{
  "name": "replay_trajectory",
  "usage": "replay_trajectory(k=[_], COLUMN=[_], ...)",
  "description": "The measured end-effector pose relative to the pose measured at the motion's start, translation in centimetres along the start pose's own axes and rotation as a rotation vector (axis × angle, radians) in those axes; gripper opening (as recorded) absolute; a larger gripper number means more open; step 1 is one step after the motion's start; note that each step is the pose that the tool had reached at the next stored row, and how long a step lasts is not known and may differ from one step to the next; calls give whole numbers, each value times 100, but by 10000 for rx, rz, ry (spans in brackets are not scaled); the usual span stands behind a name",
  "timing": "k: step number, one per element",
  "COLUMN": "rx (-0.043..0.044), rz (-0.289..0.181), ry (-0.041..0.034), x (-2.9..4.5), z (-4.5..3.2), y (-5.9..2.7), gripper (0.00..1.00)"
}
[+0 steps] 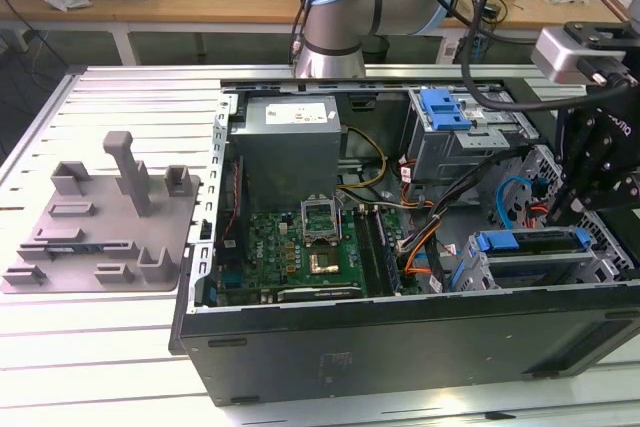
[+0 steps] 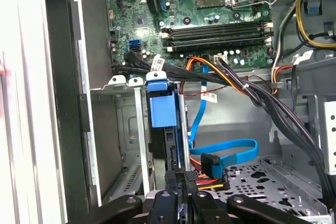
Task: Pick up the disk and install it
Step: 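Insert the first disk wire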
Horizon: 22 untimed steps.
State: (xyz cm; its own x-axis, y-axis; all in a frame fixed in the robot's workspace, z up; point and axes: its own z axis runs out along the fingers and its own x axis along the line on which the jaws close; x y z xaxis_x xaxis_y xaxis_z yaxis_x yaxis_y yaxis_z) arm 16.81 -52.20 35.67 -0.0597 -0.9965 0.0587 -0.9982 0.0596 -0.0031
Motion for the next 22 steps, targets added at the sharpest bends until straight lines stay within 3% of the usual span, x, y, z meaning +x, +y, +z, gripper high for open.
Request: replay_trajectory(k=[3, 9, 12, 17, 22], rx=[29, 28, 24, 21, 15], rz=[-282, -282, -282, -282, -282], ry=[-1, -9, -119, -179, -308], x=[0, 0, 14, 53, 60], z=[2, 4, 5, 6, 7], y=[0, 1, 0, -3, -3], gripper=[17, 17, 17, 17, 17])
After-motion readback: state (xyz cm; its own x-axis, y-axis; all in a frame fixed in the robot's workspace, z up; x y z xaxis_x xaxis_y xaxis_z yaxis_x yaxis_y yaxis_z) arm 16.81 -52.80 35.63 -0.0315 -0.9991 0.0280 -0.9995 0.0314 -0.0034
